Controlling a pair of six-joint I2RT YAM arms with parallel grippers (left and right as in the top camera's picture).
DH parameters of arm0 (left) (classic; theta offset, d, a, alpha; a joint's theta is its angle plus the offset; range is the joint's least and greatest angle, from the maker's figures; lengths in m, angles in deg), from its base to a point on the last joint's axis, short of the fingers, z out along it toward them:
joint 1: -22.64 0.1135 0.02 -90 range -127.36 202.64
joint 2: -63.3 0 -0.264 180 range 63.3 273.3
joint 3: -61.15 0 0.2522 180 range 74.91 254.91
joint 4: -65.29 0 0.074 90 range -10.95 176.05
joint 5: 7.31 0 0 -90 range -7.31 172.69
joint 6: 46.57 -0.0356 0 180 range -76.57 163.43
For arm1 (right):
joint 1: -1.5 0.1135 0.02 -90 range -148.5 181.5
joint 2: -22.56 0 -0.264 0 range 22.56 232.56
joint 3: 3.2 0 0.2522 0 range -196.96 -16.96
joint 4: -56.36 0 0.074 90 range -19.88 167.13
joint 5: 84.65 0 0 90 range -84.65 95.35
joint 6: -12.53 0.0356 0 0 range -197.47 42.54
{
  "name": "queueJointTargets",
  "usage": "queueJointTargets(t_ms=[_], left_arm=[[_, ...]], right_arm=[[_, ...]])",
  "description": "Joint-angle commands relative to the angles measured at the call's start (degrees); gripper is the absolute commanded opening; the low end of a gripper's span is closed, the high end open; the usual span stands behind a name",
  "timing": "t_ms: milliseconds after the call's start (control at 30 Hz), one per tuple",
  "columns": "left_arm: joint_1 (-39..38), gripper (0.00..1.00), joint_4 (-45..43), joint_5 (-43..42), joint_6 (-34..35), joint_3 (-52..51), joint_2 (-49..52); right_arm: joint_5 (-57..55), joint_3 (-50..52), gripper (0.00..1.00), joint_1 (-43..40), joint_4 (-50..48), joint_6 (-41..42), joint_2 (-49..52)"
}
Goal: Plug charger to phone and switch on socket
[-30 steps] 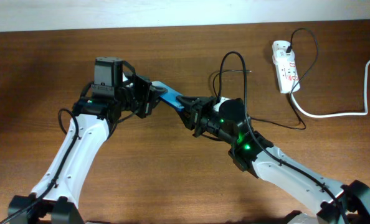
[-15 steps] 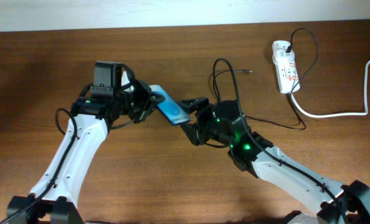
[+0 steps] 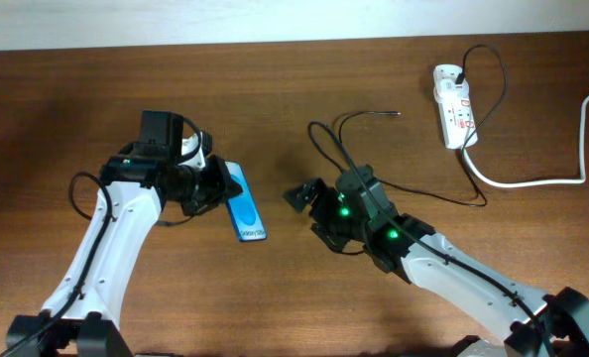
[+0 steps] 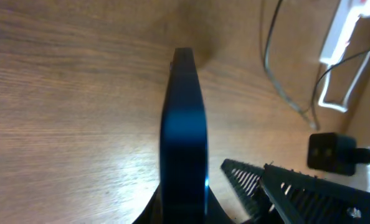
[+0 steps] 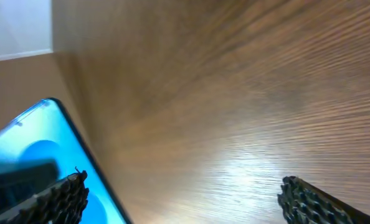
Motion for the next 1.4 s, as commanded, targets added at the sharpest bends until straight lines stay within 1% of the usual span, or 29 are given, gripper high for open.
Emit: queueJointTargets(t_ms=[0, 133, 267, 333, 367, 433, 500, 633, 800, 867, 1033, 1300, 1367], left_arm=[[0.2, 0.00, 1.0, 0.2, -6.4, 0.7, -0.7], [0.2, 0.00, 2.4, 0.2, -9.7, 0.7, -0.7], [0.2, 0.00, 3.0, 0.2, -9.8, 0.7, -0.7], [0.2, 0.00, 3.0, 0.2, -9.8, 0.7, -0.7], [0.2, 0.00, 3.0, 0.2, -9.8, 0.7, -0.7], [0.2, 0.00, 3.0, 0.2, -9.8, 0.7, -0.7], [0.2, 0.00, 3.0, 0.2, -9.8, 0.7, -0.7], [0.2, 0.00, 3.0, 0.2, -10.9, 0.7, -0.7], [0.2, 0.00, 3.0, 0.2, -10.9, 0.7, -0.7], [0.2, 0.00, 2.9, 0.2, -10.9, 0.7, -0.7], [0.2, 0.00, 3.4, 0.2, -10.9, 0.7, -0.7], [0.2, 0.00, 4.0, 0.2, -10.8, 0.7, -0.7], [0.2, 0.00, 4.0, 0.2, -10.9, 0.7, -0.7]], right_arm=[[2.3, 0.2, 0.98, 0.2, 0.6, -8.5, -0.3], [3.5, 0.2, 0.98, 0.2, 0.7, -14.7, -3.1], [3.2, 0.2, 0.98, -0.8, 1.5, -18.8, -9.0], [2.0, 0.1, 0.98, -2.5, 6.7, -19.5, -13.9], [0.5, 0.1, 0.98, -3.2, 10.3, -21.6, -16.3], [-6.9, 0.1, 0.98, -4.2, 20.4, -25.2, -22.4], [-11.5, 0.1, 0.98, -4.3, 26.7, -26.6, -26.7], [-16.3, -0.3, 0.98, -4.3, 34.4, -27.8, -35.3], [-23.8, -4.1, 0.98, -4.3, 43.7, -27.8, -42.0], [-25.5, -6.3, 0.98, -4.3, 47.6, -27.8, -43.3], [-25.4, -6.6, 0.98, -4.3, 52.9, -27.8, -43.6], [-25.1, -7.1, 0.98, -4.3, 51.6, -27.6, -43.5], [-25.9, -7.1, 0.98, -4.3, 49.8, -27.6, -42.9]])
